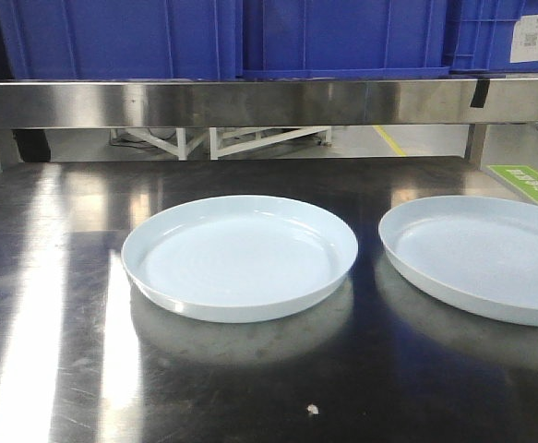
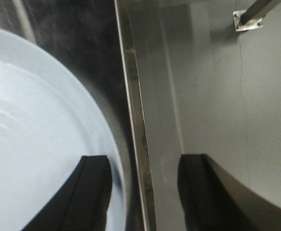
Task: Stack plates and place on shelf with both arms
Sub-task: 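Lift the plate with the right gripper and carry it over the other plate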
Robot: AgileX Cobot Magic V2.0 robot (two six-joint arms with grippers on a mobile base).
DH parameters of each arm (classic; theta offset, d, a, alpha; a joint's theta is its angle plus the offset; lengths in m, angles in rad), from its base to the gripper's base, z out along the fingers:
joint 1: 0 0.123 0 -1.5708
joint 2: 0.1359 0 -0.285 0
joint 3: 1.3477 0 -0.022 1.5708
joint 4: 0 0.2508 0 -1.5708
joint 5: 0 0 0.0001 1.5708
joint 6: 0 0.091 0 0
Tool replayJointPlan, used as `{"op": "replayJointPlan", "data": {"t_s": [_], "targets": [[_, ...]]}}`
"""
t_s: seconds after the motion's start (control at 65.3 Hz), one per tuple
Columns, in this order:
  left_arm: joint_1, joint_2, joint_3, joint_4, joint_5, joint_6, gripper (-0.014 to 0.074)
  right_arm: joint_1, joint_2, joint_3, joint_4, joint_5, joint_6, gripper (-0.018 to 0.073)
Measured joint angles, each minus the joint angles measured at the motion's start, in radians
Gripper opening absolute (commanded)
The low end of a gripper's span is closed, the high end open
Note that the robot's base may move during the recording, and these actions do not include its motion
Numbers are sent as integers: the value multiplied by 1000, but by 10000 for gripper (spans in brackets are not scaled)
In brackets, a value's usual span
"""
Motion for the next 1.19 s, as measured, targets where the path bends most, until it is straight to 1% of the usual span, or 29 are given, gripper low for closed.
{"op": "replayJointPlan", "data": {"t_s": [0.061,0.107,0.153,0.168,0.199,0.214,0.23,0.306,0.383,0.52,0.658,0.796,0.918,1.026,1.071,1.194], "targets": [[0,0,0,0,0,0,83,0,12,-4,3,-13,0,414],[0,0,0,0,0,0,83,0,18,-8,3,-21,0,343],[0,0,0,0,0,0,83,0,23,-11,5,-33,0,246],[0,0,0,0,0,0,83,0,26,-13,5,-35,0,188],[0,0,0,0,0,0,83,0,28,-13,9,-42,0,107],[0,0,0,0,0,0,83,0,28,-13,11,-44,0,46],[0,0,0,0,0,0,83,0,28,-15,11,-44,0,8],[0,0,0,0,0,0,83,2,25,-21,11,-43,-1,53],[0,0,0,0,0,0,83,2,23,-40,1,-36,-1,22],[0,0,0,0,-1,0,83,0,-18,-98,-13,5,-1,26],[0,0,0,0,-1,0,83,0,-83,-158,-21,12,-1,26],[0,0,0,0,-1,0,83,29,-138,-215,-21,18,-1,25],[0,0,0,0,-1,0,83,106,-149,-264,-15,43,-1,25],[0,0,0,0,-1,0,83,205,-139,-288,-12,60,-1,24],[0,0,0,0,-1,0,83,262,-123,-295,-11,60,-1,24],[0,0,0,0,-1,0,83,370,-71,-311,-7,60,-1,24]]}}
